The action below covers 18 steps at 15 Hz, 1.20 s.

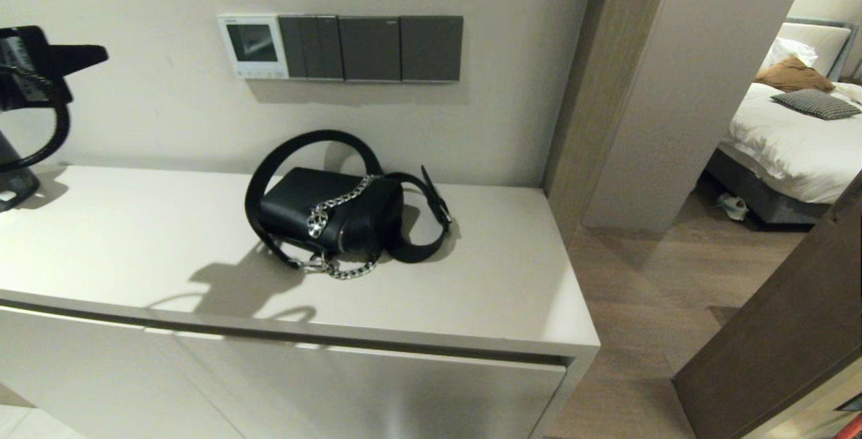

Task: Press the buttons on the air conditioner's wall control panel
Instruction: Turn on the central air conditioner

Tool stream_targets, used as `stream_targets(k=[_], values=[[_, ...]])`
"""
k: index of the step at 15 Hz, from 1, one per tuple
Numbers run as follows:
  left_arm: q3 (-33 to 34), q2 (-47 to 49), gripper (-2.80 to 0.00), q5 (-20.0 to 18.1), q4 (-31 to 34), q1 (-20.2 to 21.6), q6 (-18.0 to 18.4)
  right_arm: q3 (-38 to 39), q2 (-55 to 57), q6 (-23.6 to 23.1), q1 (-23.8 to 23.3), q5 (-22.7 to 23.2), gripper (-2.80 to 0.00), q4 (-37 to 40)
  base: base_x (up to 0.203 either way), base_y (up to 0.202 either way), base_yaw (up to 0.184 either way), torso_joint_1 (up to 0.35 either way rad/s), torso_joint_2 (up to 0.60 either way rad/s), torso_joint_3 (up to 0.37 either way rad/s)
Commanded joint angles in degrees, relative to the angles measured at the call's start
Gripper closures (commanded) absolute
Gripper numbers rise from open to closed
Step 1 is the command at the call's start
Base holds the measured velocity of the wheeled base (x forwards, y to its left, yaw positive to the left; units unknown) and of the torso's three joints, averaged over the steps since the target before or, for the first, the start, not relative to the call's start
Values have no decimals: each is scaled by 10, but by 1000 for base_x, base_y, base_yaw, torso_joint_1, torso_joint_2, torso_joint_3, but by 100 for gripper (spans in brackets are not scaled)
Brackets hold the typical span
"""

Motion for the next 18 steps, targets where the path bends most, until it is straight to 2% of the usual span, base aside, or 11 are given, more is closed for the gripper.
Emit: stream_targets(k=[1, 4, 8, 10, 18], values=[[-50, 137, 0, -3, -27, -5, -5, 2, 0, 0, 0, 0, 0, 0, 0, 0, 0, 0, 0, 0], [-88, 195, 0, -3, -75, -28, -32, 2, 0, 0, 0, 0, 0, 0, 0, 0, 0, 0, 0, 0], [-134, 261, 0, 11, -118, -57, -45, 2, 0, 0, 0, 0, 0, 0, 0, 0, 0, 0, 0, 0], [-141, 287, 0, 25, -159, -66, -48, 2, 0, 0, 0, 0, 0, 0, 0, 0, 0, 0, 0, 0], [-178, 325, 0, 28, -177, -80, -55, 2, 0, 0, 0, 0, 0, 0, 0, 0, 0, 0, 0, 0]])
